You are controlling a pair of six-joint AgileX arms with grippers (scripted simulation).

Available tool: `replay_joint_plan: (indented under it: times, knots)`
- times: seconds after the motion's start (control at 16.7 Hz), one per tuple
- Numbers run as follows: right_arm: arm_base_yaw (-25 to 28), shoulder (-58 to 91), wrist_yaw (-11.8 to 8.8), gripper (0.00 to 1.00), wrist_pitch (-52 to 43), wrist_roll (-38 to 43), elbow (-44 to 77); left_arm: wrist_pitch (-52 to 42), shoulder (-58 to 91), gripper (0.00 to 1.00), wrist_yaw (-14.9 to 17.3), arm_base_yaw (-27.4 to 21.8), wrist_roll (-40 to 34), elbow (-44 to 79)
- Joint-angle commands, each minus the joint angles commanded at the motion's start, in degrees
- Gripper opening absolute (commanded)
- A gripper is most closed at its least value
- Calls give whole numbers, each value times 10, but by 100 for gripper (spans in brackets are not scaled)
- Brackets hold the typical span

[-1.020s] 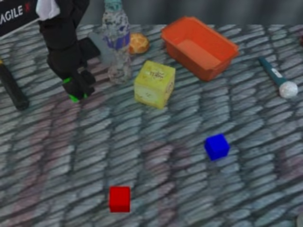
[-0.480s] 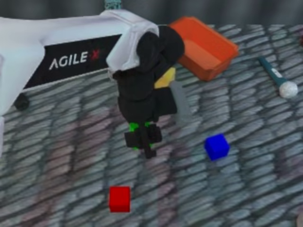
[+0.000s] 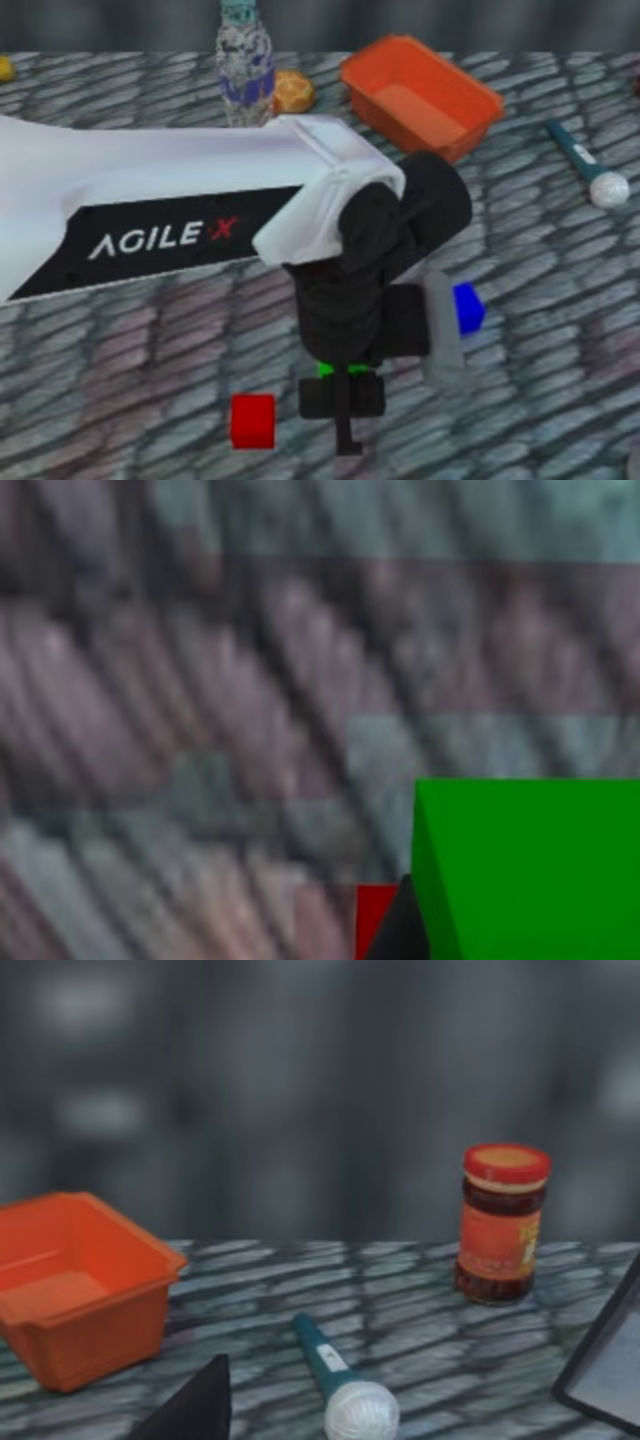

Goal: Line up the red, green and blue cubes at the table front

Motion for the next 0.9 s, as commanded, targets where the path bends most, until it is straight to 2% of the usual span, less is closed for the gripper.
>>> replay_joint_plan:
  times: [0.24,0.66,0.9]
  knots:
    - [0,0,0,100,0,0,0,8,7,0,0,0,3,-4]
    - [0,0,0,100,0,0,0,135,63,0,1,-1,0,-71]
    - [0,0,0,100,0,0,0,144,68,0,0,-1,0,-76]
